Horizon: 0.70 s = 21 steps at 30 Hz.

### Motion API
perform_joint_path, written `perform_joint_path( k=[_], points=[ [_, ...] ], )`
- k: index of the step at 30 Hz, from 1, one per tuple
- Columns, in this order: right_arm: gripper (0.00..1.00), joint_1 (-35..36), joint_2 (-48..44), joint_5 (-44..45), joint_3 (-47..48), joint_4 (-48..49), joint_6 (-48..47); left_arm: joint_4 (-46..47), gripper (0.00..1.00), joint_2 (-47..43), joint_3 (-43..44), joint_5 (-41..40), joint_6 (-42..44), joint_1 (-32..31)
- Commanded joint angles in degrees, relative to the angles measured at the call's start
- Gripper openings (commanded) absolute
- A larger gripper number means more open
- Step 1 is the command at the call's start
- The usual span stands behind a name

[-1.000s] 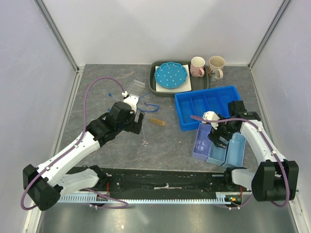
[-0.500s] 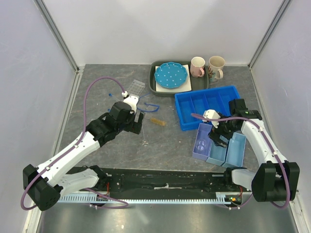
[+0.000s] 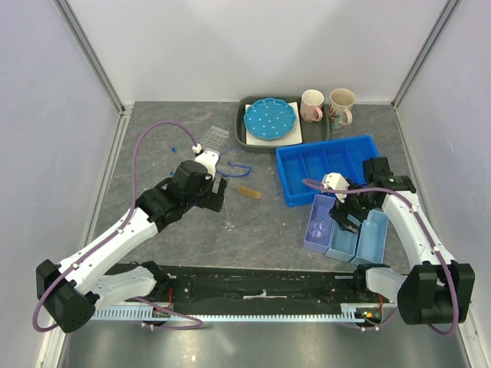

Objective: Organize the chemistry lab equipment

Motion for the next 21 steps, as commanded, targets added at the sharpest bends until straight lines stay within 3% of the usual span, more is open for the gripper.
perform_joint_path(
  k=[1, 14, 18, 21],
  points=[
    [0.92, 0.15, -1.51, 0.17, -0.65, -1.24, 1.15, 1.88, 0.97, -0.59, -0.19, -1.06, 2.02, -0.22],
    [0.75, 0.15, -3.88, -0.09, -1.62, -2.29, 2.2, 1.96, 0.97, -0.68, -0.11, -0.97, 1.93, -0.22],
    [0.77, 0.15, -3.97, -0.88, -1.44, -3.18, 2.03, 1.96, 0.97, -0.77, -0.11, -0.97, 1.93, -0.22],
    [0.85, 0.06, -4.06, -0.88, -0.39, -3.88, 2.03, 1.96, 0.97, -0.68, -0.11, -0.97, 1.93, -0.22]
  ],
)
